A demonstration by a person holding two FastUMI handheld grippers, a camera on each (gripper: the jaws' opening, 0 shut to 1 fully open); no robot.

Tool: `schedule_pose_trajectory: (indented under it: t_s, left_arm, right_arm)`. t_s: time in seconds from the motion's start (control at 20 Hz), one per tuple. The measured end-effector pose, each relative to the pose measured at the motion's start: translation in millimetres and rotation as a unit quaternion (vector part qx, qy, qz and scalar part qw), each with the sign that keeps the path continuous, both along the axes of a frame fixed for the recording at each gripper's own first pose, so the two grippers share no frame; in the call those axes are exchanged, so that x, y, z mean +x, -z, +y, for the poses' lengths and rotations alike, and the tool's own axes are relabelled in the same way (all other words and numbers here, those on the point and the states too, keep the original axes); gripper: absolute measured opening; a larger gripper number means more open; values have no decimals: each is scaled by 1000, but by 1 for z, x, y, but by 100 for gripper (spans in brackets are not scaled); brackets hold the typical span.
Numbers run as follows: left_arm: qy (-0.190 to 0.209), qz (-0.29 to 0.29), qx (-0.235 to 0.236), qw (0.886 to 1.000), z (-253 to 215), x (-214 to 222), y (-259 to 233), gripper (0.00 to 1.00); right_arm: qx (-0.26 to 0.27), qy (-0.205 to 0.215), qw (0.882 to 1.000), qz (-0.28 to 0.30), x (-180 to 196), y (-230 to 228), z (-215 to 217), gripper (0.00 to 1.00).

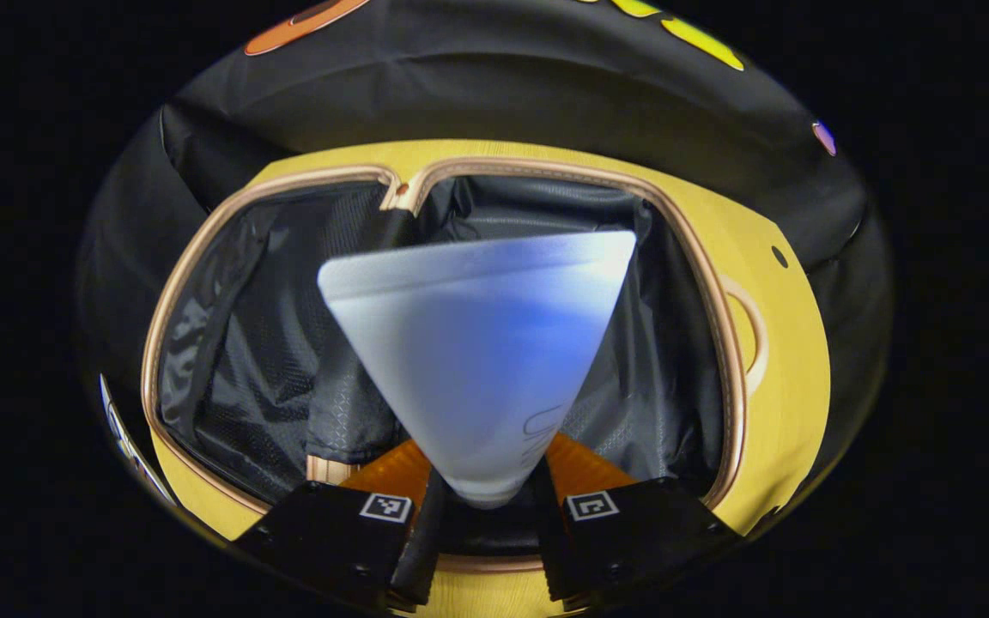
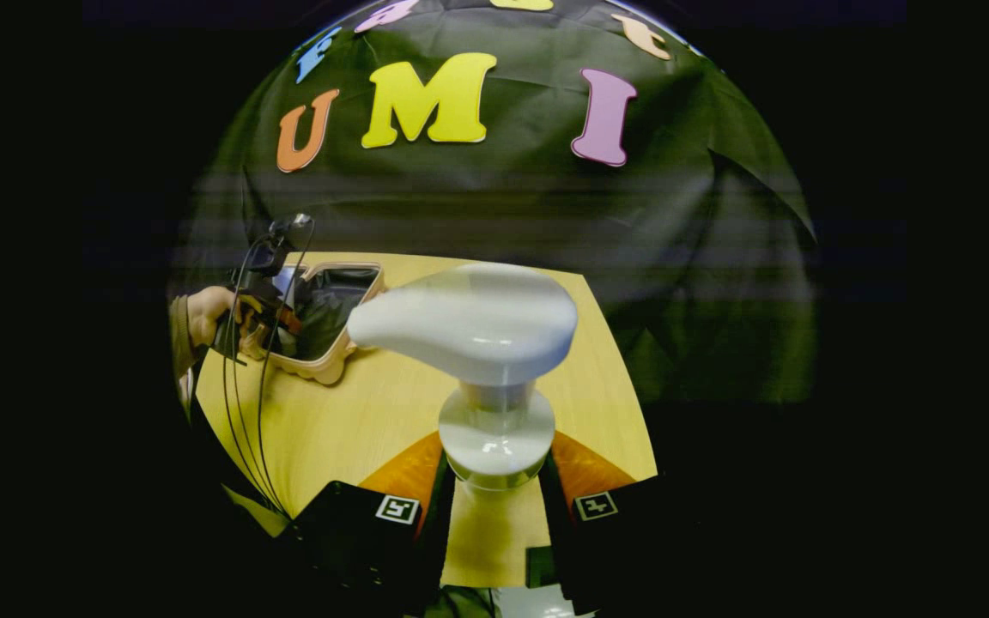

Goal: First open the suitcase, pack the skin care products into it, and then close the suitcase.

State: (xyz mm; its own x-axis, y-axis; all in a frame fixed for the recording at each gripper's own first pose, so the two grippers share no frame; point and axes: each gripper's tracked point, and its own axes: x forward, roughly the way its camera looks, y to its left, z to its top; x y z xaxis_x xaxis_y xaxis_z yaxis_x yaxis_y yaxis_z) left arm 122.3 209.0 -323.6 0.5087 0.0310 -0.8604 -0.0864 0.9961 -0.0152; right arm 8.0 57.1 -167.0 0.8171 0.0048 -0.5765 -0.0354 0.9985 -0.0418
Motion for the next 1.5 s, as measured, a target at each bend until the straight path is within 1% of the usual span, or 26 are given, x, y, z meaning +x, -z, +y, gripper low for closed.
schedule_pose_trajectory:
  t_s: [0.1, 0.2, 0.3, 0.4, 0.6, 0.75, 0.8, 0.85, 0.9, 0.95, 1.0, 1.15, 1.2, 1.3, 1.45, 1.5]
  left_arm:
    - [19, 6, 13, 1000, -1, 7, 2, 51]
    - [27, 17, 19, 999, -1, 12, 10, 51]
    - [23, 39, 10, 999, -3, 10, 23, 51]
    - [17, 24, 6, 1000, -4, 16, 22, 51]
    - [13, 20, -1, 1000, -3, 14, 22, 51]
    - [8, 9, -18, 1000, -6, 14, 19, 53]
    - [5, 12, -24, 1000, -7, 11, 19, 46]
    - [2, 13, -27, 1000, -7, 9, 18, 72]
    - [-2, 14, -31, 999, -7, 6, 17, 66]
    - [-9, 9, -35, 999, -8, 3, 11, 77]
    - [-15, -3, -39, 999, -8, 0, 2, 71]
    - [-28, -73, -59, 995, -6, -8, -40, 80]
    - [-30, -94, -58, 993, -3, -15, -56, 90]
    - [-28, -136, -38, 990, 6, -31, -89, 96]
    - [-24, -198, -4, 980, 31, -67, -135, 96]
    - [-24, -214, 6, 976, 40, -77, -144, 96]
  right_arm:
    - [-3, -3, 1000, 5, 1, 2, 5, 49]
    - [-9, -10, 1000, 8, 1, 3, 8, 49]
    - [-10, -16, 1000, 15, 4, 4, 13, 49]
    - [-12, -24, 999, 18, 5, 5, 17, 49]
    - [-2, -39, 999, 17, 12, -2, 35, 48]
    - [7, -66, 998, 4, 34, -19, 62, 49]
    - [9, -78, 997, -4, 44, -26, 74, 49]
    - [11, -90, 996, -11, 55, -35, 86, 48]
    - [13, -102, 995, -15, 66, -41, 100, 49]
    - [19, -115, 993, -21, 79, -52, 117, 48]
    - [29, -131, 991, -26, 90, -61, 136, 48]
    - [46, -173, 983, -46, 131, -90, 196, 47]
    - [47, -183, 981, -49, 143, -91, 214, 49]
    - [51, -197, 978, -44, 161, -85, 249, 49]
    - [62, -206, 976, -10, 174, -53, 293, 48]
    - [64, -208, 976, 5, 176, -39, 305, 49]
